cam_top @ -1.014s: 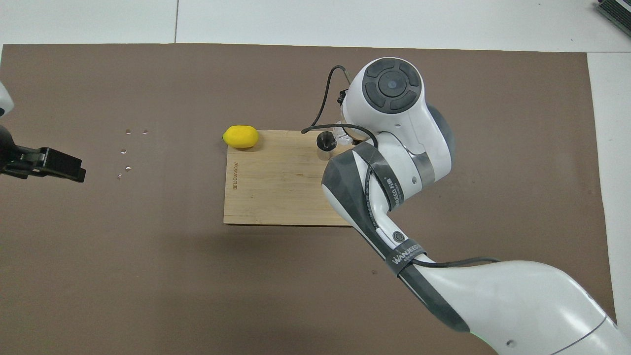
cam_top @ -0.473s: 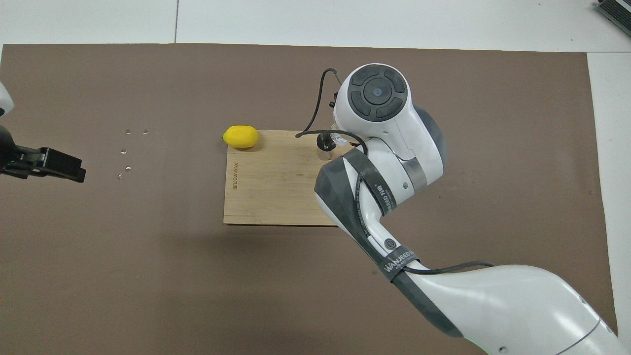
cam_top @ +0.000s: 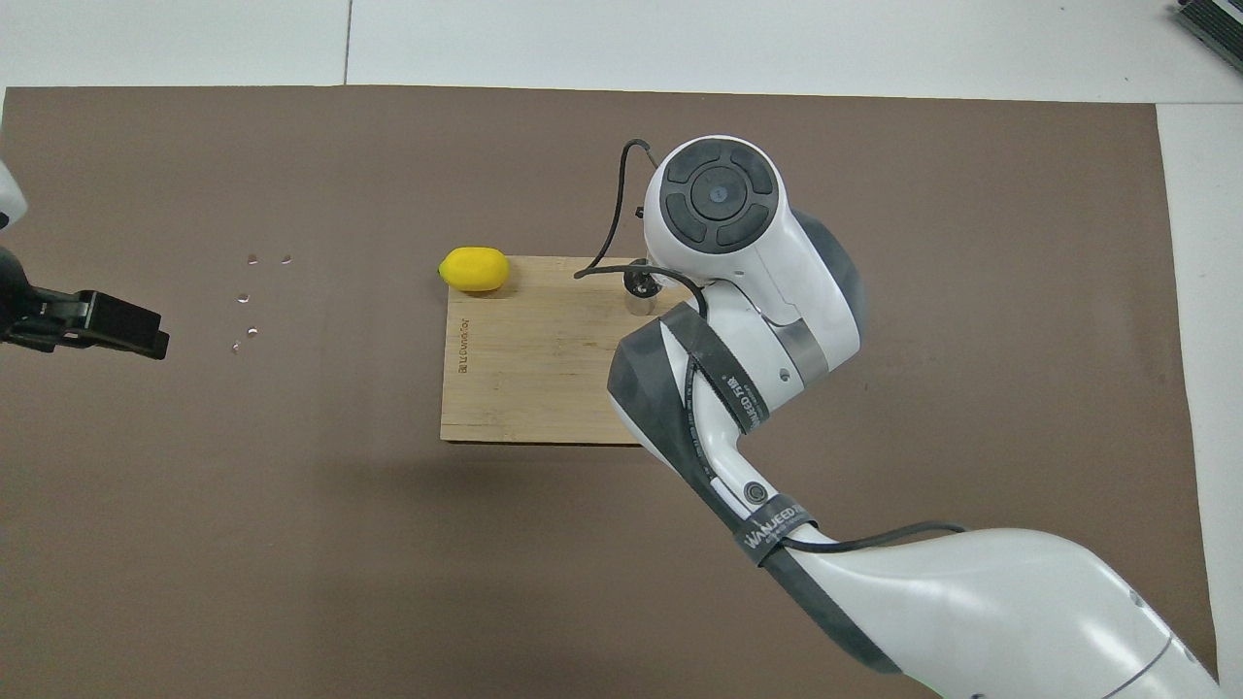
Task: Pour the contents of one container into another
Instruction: 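Tilt the glass cup with the right gripper into the dark cup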
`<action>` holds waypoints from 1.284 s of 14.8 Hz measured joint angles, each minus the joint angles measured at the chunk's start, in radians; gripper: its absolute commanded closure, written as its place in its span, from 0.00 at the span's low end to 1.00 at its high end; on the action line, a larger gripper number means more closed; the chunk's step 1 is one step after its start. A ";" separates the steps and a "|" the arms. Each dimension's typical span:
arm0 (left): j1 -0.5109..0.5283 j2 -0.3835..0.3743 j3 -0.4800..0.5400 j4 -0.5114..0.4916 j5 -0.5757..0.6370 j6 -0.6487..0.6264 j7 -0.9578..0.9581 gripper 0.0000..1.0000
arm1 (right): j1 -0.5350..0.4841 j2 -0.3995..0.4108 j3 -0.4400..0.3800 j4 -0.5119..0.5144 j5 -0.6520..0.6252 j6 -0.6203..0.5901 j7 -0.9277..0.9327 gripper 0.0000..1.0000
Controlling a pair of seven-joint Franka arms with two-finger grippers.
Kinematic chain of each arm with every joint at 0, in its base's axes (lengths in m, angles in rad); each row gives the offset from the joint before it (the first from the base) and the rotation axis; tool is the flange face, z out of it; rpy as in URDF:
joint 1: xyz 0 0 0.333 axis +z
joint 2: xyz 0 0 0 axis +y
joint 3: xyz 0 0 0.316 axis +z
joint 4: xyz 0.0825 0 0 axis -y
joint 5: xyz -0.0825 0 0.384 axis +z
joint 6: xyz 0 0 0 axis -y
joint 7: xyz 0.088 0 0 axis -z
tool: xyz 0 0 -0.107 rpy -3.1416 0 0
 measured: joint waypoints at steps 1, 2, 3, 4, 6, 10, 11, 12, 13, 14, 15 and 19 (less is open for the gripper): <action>0.000 0.000 0.000 0.000 0.000 0.000 0.000 0.00 | 0.000 0.000 0.000 0.000 -0.001 -0.005 0.000 1.00; 0.000 0.000 0.000 0.000 0.000 0.000 0.000 0.00 | 0.000 0.000 0.000 0.001 -0.003 -0.015 0.000 1.00; 0.000 0.000 0.000 0.000 0.000 0.000 0.000 0.00 | 0.000 0.000 0.000 0.001 -0.008 -0.022 0.000 1.00; 0.000 0.000 0.000 0.000 0.000 0.000 0.000 0.00 | 0.000 0.000 0.000 0.001 -0.011 -0.025 0.000 1.00; 0.000 0.000 0.000 0.000 0.000 0.000 0.000 0.00 | 0.000 0.000 0.000 0.002 -0.012 -0.032 0.000 1.00; 0.000 0.000 0.000 0.000 0.000 0.000 0.000 0.00 | 0.003 0.000 0.005 0.015 -0.012 -0.061 0.000 1.00; 0.000 0.000 0.000 0.000 0.000 0.000 0.000 0.00 | 0.003 0.000 0.007 0.018 -0.012 -0.064 0.000 1.00; 0.000 0.000 0.000 0.000 0.000 0.000 0.000 0.00 | 0.003 0.000 0.008 0.019 -0.011 -0.065 0.000 1.00; 0.000 0.000 0.000 0.000 0.000 0.000 0.000 0.00 | 0.003 0.000 0.008 0.020 -0.008 -0.065 0.000 1.00; 0.000 0.000 0.000 0.000 0.000 0.000 0.000 0.00 | 0.003 0.000 0.008 0.020 -0.002 -0.065 0.000 1.00; 0.000 0.000 0.000 0.000 0.000 0.000 0.000 0.00 | 0.002 0.000 0.008 0.020 0.010 -0.066 0.001 1.00; 0.000 0.000 0.000 0.000 0.000 0.000 0.000 0.00 | -0.010 0.000 0.007 0.028 0.062 -0.066 0.002 1.00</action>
